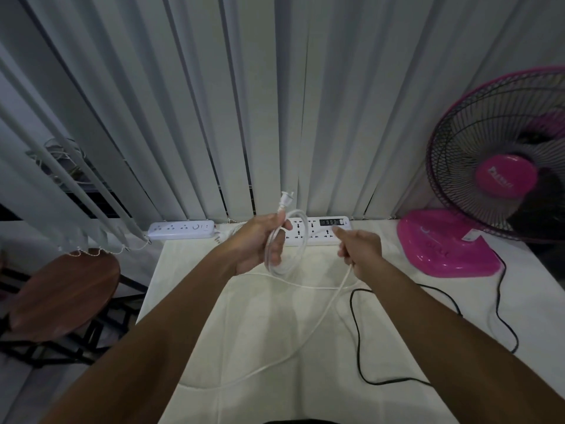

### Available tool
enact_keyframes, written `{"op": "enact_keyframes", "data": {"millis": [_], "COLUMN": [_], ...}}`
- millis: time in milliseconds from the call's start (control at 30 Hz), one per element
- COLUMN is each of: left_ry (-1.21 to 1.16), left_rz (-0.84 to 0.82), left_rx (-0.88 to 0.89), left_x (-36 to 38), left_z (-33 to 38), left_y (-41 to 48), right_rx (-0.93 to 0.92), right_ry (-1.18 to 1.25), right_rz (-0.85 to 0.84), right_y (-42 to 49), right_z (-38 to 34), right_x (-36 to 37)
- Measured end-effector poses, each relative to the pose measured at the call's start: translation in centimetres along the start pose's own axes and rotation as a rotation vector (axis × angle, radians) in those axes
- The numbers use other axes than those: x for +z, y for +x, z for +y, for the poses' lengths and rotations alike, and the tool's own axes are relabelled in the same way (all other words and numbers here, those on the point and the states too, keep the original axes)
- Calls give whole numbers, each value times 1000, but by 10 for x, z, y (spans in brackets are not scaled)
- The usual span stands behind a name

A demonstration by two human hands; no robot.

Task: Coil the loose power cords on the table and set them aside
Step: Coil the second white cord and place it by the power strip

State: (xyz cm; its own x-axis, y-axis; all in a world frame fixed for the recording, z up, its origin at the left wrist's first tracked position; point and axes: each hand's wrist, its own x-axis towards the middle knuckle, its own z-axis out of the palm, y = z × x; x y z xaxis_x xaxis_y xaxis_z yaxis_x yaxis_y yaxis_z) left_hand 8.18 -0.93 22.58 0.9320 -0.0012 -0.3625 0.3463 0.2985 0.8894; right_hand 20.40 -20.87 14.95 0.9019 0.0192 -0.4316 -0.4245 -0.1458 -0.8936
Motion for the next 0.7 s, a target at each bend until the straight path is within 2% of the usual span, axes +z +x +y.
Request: {"op": "enact_keyframes", "data": {"millis": [133, 333, 433, 500, 567, 700], "left_ry": [-7, -172, -272, -390, -471, -422], "left_rz": [56, 203, 251, 234, 225, 249], "left_rx": [6, 51, 43, 57, 95, 92], "left_x": [15, 26, 25, 21, 15, 13], "left_z": [-7, -8, -2, 2, 6, 5], "left_y": [4, 19, 25, 28, 29, 28], "right_rx": [-182, -614, -915, -938, -883, -708], "right_ry": [3, -306, -422, -367, -331, -259], "right_rz": [-108, -332, -244, -200, -172, -212], "right_y": [-21, -62, -73, -76, -78, -81], "right_z": [-38, -43, -25, -10, 8, 26], "right_x": [20, 49, 58, 59, 58, 56]}}
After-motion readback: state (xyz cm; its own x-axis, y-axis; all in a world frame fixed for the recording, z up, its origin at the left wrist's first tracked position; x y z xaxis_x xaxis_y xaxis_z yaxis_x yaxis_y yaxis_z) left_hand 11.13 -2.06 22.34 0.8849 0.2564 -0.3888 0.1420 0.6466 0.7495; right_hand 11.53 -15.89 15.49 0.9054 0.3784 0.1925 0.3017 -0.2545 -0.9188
